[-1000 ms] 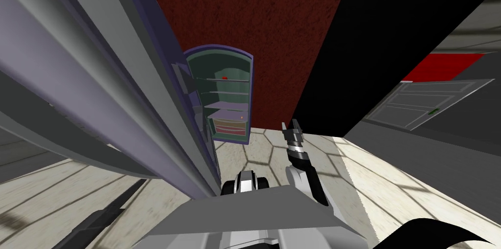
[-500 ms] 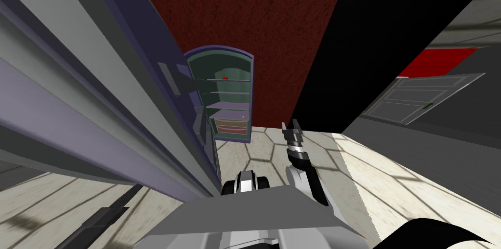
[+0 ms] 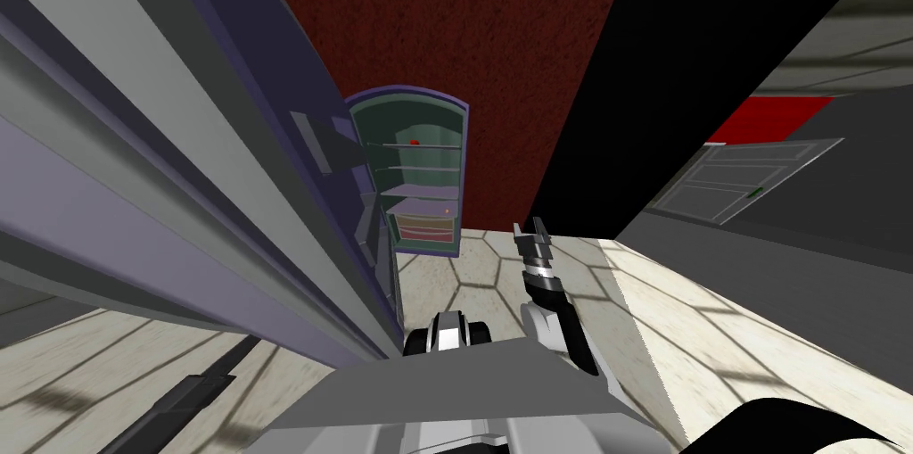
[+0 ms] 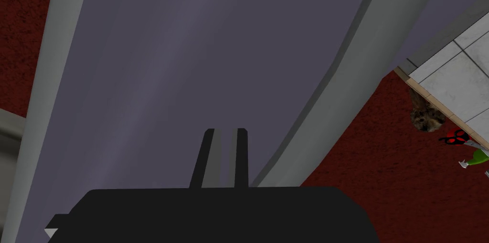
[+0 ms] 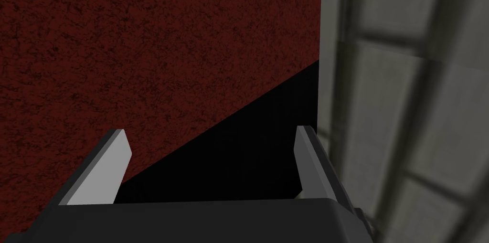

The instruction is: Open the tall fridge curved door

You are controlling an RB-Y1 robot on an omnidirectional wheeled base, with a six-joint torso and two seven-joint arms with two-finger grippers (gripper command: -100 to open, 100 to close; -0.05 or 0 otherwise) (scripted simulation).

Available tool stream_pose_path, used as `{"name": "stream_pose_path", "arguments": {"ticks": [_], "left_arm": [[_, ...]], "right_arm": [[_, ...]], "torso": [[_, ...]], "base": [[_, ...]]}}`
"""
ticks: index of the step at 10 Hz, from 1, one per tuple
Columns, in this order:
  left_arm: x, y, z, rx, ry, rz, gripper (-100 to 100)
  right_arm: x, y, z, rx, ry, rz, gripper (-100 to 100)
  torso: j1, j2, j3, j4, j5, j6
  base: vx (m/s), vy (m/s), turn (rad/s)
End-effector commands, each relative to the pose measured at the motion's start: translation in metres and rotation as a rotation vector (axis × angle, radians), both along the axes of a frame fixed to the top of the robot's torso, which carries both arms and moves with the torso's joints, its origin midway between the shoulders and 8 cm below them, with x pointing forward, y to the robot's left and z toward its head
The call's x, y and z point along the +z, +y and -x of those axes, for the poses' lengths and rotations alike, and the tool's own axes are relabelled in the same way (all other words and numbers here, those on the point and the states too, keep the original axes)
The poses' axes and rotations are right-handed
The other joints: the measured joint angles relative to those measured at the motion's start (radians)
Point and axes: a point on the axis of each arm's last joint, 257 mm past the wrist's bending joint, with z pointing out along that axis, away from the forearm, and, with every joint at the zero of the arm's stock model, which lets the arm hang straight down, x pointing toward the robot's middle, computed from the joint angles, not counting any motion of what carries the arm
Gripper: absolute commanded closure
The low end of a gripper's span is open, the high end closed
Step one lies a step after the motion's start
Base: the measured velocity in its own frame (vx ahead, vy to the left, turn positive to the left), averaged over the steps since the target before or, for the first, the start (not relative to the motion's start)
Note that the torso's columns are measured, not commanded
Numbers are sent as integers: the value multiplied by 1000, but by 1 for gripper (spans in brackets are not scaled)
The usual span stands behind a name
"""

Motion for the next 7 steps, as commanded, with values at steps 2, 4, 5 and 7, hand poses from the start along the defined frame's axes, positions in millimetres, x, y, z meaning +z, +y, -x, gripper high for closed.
{"name": "stream_pose_path", "arguments": {"ticks": [2,4,5,7], "left_arm": [[-2,-16,-4,-49,-4,7,-100],[-3,-19,-5,-59,-4,8,-100],[1,-5,-4,-27,-4,-1,-100],[0,1,-2,-12,2,-2,100]], "right_arm": [[0,0,0,0,0,0,0],[0,0,0,0,0,0,0],[0,0,0,0,0,0,0],[0,0,0,0,0,0,0]], "torso": [[-6,0,1,-1,0,0],[-9,-1,0,-2,0,1],[-9,-1,1,-1,0,1],[-2,0,-1,1,-4,-3]], "base": [[-61,86,-32],[-47,71,-12],[-24,35,-4],[-5,7,0]]}}
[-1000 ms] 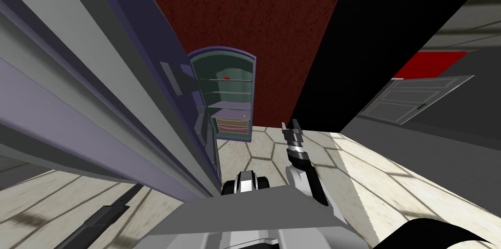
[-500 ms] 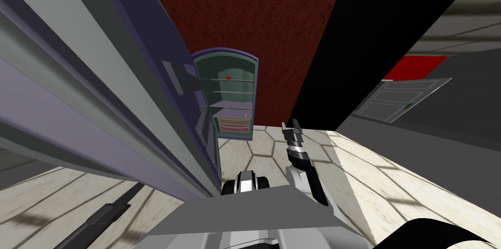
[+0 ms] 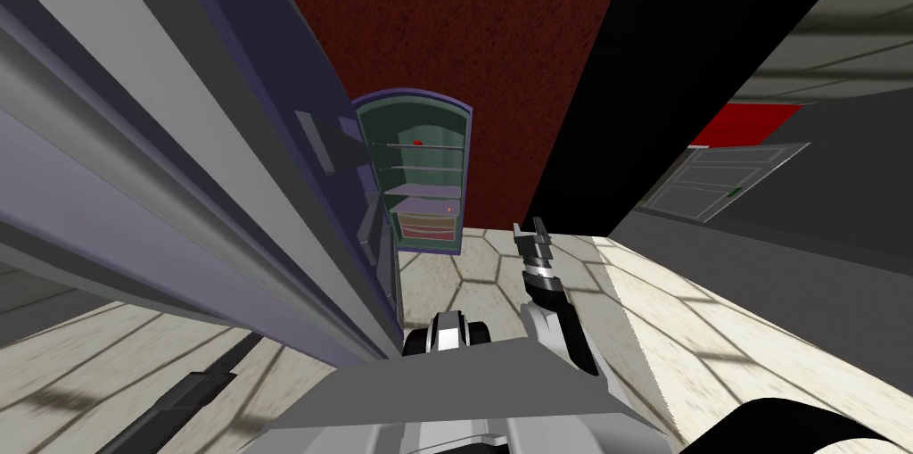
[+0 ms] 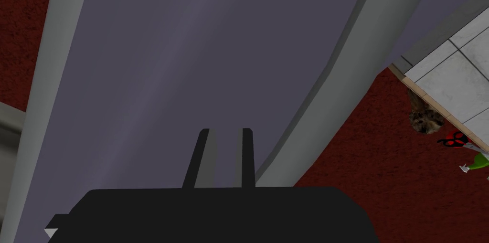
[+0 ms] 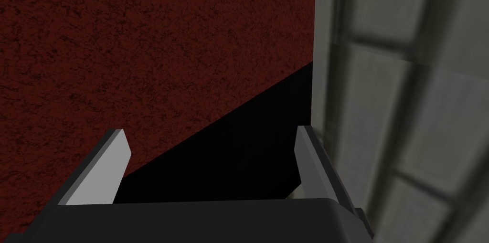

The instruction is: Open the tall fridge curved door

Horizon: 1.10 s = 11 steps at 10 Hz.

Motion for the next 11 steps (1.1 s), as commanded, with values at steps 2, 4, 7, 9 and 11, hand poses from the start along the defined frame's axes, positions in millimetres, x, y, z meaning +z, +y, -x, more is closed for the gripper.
{"name": "stream_pose_path", "arguments": {"ticks": [2,4,7,9,11], "left_arm": [[-1,-8,-2,-29,-4,3,-100],[-1,-15,-4,-50,-7,6,-100],[-2,-24,-6,-81,-12,9,-100],[1,-10,-6,-51,-15,0,-100],[-1,-1,-4,-26,-5,-5,100]], "right_arm": [[0,0,0,0,0,0,0],[0,0,0,0,0,0,0],[0,0,0,0,0,0,0],[0,0,0,0,0,0,0],[0,0,0,0,0,0,0]], "torso": [[10,3,1,1,3,1],[3,3,3,0,4,2],[-8,0,2,-3,4,3],[-10,-1,2,-4,5,5],[-5,1,1,0,-1,1]], "base": [[-56,76,-51],[-89,132,-46],[-60,99,-29],[-28,41,-26],[-3,6,-3]]}}
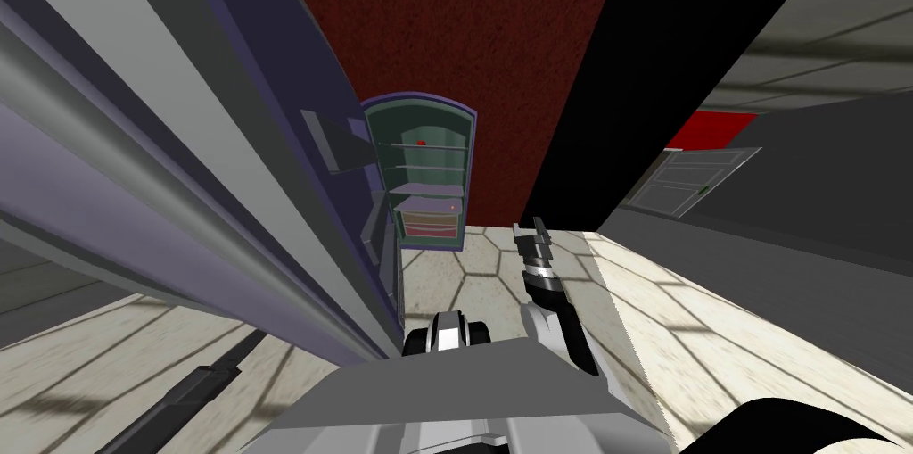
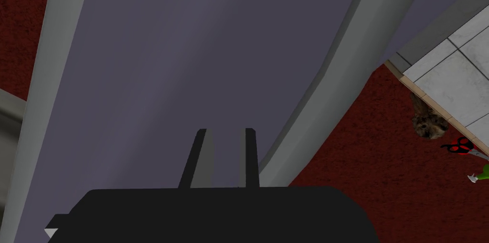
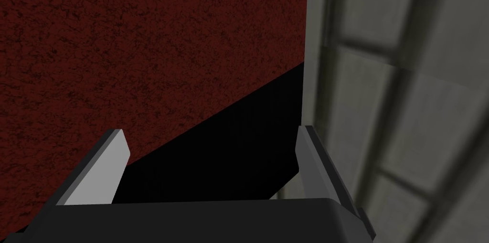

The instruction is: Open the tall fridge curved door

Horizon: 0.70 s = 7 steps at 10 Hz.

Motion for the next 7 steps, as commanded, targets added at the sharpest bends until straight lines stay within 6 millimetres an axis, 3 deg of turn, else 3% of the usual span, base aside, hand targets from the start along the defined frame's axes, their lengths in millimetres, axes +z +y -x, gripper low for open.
{"name": "stream_pose_path", "arguments": {"ticks": [1,7], "left_arm": [[7,-4,3,-19,4,1,-100],[25,-18,12,-75,18,11,-100]], "right_arm": [[0,0,0,0,0,0,0],[0,0,0,0,0,0,0]], "torso": [[8,1,0,1,1,-3],[-1,4,1,3,-4,-2]], "base": [[-14,29,19],[-24,97,26]]}}
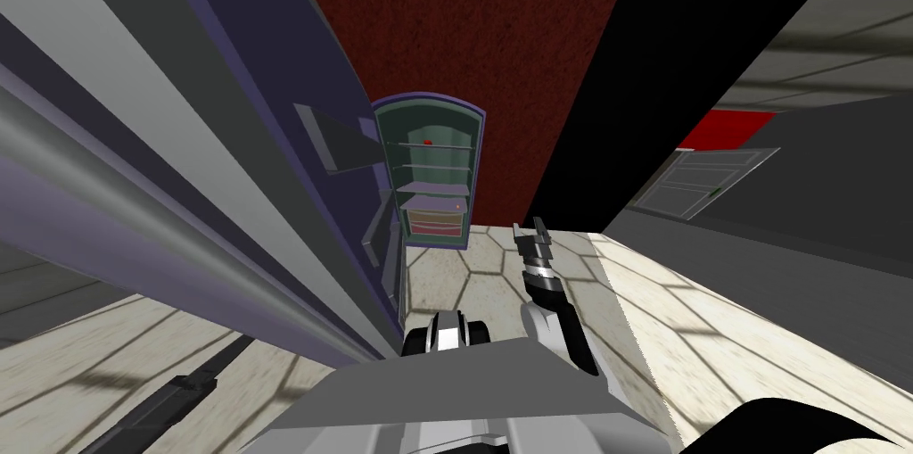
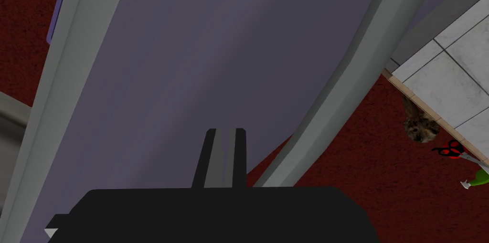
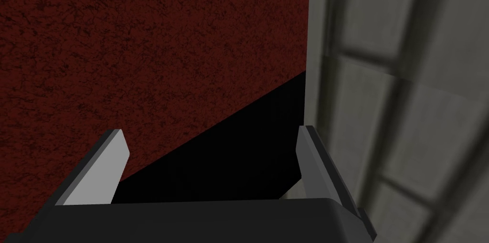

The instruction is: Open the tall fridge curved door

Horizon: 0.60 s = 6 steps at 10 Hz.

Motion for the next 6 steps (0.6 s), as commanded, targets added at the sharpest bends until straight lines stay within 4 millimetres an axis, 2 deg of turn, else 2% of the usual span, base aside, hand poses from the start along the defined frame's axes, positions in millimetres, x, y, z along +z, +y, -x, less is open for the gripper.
{"name": "stream_pose_path", "arguments": {"ticks": [1,5,6], "left_arm": [[9,-13,-1,-38,-11,7,-100],[15,-19,2,-59,-3,14,-100],[8,-5,3,-21,19,7,-100]], "right_arm": [[0,0,0,0,0,0,0],[0,0,0,0,0,0,0],[0,0,0,0,0,0,0]], "torso": [[-4,-1,0,-1,0,0],[-4,2,1,1,-2,1],[-5,2,0,2,-4,1]], "base": [[-3,21,2],[-1,29,15],[-7,32,9]]}}
